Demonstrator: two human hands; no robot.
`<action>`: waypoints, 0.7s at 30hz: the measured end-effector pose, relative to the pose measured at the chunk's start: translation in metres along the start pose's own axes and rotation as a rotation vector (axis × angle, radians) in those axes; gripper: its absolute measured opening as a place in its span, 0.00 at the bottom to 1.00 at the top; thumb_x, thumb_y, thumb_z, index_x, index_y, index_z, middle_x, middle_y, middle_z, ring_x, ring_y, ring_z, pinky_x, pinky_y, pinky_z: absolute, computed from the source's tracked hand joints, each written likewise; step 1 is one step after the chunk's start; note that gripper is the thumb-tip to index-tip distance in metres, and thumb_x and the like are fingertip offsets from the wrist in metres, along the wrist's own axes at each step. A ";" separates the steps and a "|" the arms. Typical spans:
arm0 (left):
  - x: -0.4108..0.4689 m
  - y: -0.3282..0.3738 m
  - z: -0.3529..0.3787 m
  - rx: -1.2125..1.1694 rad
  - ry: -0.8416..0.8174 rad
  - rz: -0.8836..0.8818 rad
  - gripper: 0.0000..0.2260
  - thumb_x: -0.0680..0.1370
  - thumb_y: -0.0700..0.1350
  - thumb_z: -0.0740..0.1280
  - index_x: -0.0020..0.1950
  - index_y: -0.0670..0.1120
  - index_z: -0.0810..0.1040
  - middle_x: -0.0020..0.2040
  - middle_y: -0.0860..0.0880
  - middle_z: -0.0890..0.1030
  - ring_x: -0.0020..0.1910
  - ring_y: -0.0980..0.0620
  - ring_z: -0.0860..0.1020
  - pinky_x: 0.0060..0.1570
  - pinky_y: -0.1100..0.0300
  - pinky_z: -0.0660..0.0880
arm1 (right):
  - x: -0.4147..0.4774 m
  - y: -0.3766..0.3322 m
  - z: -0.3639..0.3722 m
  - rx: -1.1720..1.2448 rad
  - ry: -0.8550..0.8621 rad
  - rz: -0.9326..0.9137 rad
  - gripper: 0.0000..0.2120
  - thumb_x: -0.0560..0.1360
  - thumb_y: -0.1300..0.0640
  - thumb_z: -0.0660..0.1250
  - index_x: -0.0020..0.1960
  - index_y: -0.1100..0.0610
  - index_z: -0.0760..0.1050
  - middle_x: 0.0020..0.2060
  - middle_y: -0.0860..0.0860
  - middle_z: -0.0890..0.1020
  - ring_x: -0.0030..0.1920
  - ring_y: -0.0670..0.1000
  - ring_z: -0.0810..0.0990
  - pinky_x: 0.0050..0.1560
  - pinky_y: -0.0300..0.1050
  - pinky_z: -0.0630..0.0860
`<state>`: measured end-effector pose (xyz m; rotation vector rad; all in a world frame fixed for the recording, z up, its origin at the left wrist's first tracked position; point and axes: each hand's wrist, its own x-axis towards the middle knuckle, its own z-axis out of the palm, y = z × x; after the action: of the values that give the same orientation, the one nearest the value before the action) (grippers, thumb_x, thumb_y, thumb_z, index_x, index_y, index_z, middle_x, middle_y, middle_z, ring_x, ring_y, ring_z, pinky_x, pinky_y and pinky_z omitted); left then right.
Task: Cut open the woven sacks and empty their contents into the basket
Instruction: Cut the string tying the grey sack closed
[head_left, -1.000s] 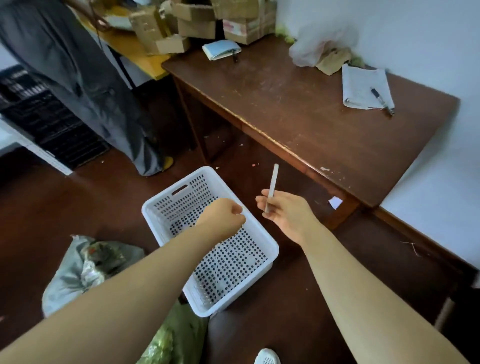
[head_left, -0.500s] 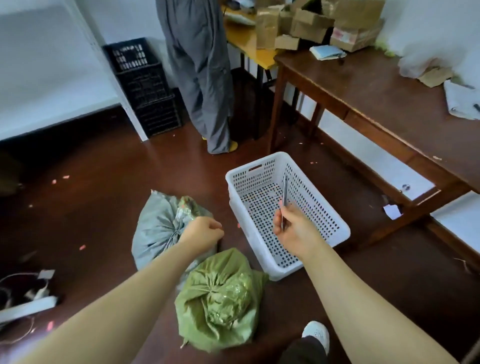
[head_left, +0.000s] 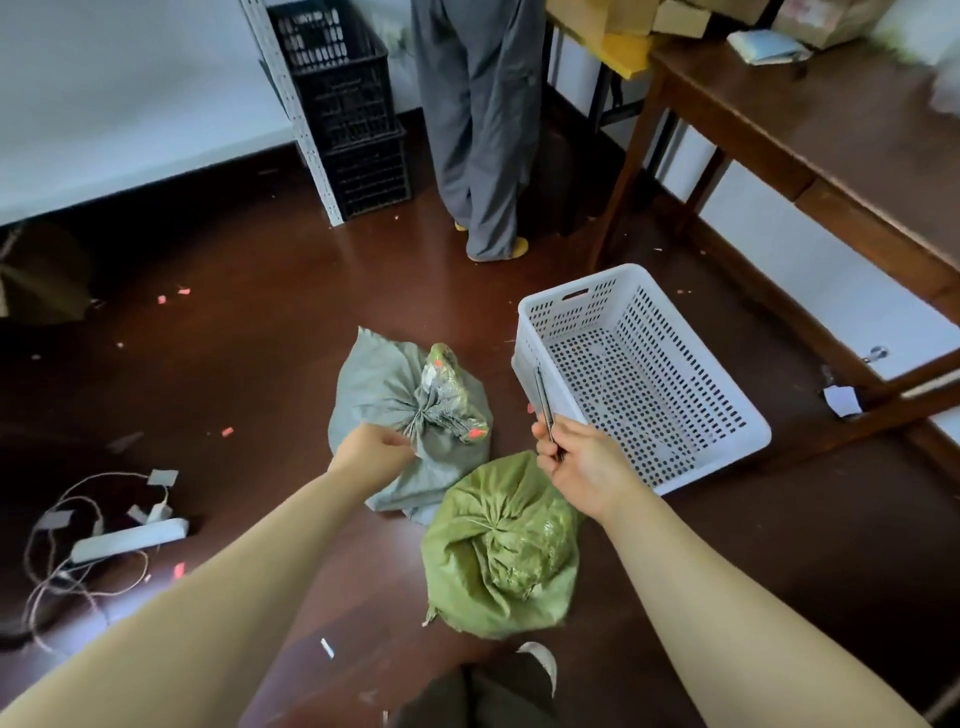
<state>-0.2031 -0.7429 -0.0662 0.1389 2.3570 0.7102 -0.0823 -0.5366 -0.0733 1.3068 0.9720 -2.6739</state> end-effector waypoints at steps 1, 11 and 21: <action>0.003 -0.003 -0.001 0.015 -0.013 -0.001 0.08 0.75 0.38 0.64 0.38 0.48 0.70 0.40 0.47 0.72 0.40 0.51 0.68 0.32 0.62 0.62 | 0.004 0.003 0.002 0.007 0.017 0.002 0.17 0.81 0.68 0.54 0.70 0.67 0.65 0.37 0.55 0.76 0.30 0.46 0.68 0.26 0.36 0.67; 0.074 -0.019 -0.011 0.133 -0.180 0.095 0.06 0.76 0.37 0.62 0.41 0.47 0.70 0.42 0.48 0.71 0.33 0.53 0.66 0.30 0.65 0.62 | 0.027 0.036 0.014 0.199 0.146 -0.049 0.08 0.82 0.66 0.54 0.50 0.63 0.72 0.35 0.54 0.72 0.30 0.46 0.66 0.32 0.38 0.64; 0.200 -0.082 -0.046 0.278 -0.366 0.188 0.09 0.76 0.38 0.62 0.36 0.46 0.69 0.37 0.46 0.70 0.36 0.51 0.66 0.36 0.59 0.63 | 0.121 0.156 0.081 0.500 0.353 -0.161 0.13 0.80 0.72 0.51 0.47 0.62 0.72 0.35 0.54 0.74 0.32 0.47 0.66 0.38 0.40 0.66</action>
<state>-0.3803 -0.7780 -0.1940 0.5690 2.0914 0.3974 -0.1767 -0.6752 -0.2045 1.9165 0.4370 -2.9960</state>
